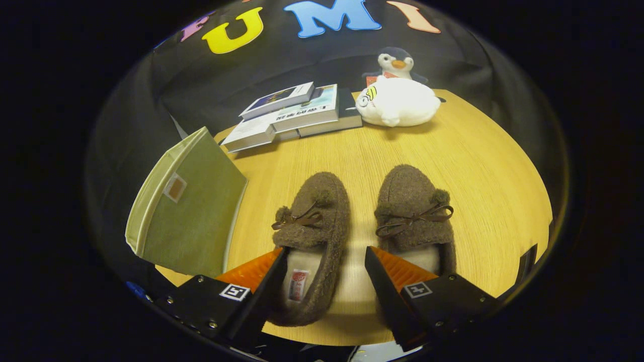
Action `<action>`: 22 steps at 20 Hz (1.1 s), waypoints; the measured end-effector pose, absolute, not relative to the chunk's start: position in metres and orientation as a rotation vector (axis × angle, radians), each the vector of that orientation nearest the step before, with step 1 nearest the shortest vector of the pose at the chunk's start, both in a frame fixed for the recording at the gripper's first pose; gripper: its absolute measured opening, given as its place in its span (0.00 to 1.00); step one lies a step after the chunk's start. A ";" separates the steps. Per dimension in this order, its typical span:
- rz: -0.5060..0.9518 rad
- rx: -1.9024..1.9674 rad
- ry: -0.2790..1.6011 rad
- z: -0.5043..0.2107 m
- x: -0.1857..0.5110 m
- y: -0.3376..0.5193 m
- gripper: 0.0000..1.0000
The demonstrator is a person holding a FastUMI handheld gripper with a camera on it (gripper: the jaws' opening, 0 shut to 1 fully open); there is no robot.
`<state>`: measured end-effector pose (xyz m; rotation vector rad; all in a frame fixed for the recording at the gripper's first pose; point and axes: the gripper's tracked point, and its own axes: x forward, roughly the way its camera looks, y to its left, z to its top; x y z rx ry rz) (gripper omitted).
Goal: Open the storage box then place both shoes into the box .Put the left shoe in first, then the right shoe, with the right side of both shoes facing outward in a uniform manner.
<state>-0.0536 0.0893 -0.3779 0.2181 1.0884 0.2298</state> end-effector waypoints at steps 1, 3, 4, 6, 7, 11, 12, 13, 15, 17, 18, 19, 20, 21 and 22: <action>0.229 0.223 1.096 -0.381 -0.052 0.091 0.94; 0.220 0.208 1.114 -0.388 -0.050 0.091 0.83; 0.222 0.199 1.124 -0.392 -0.051 0.090 0.83; 0.223 0.174 1.137 -0.398 -0.051 0.092 0.83; 0.216 0.161 1.148 -0.402 -0.052 0.091 0.70; 0.208 0.210 1.180 -0.410 -0.056 0.095 0.51; 0.196 0.231 1.186 -0.411 -0.054 0.097 0.38; 0.197 0.247 1.200 -0.410 -0.055 0.097 0.24; 0.164 0.269 1.179 -0.412 -0.054 0.091 0.12; 0.165 0.338 1.198 -0.407 -0.053 0.097 0.00; 0.171 0.364 1.211 -0.405 -0.057 0.098 0.01; 0.169 0.391 1.213 -0.403 -0.056 0.100 0.01; 0.165 0.415 1.217 -0.399 -0.057 0.101 0.01; 0.159 0.441 1.219 -0.394 -0.056 0.103 0.01; 0.161 0.464 1.215 -0.388 -0.054 0.105 0.00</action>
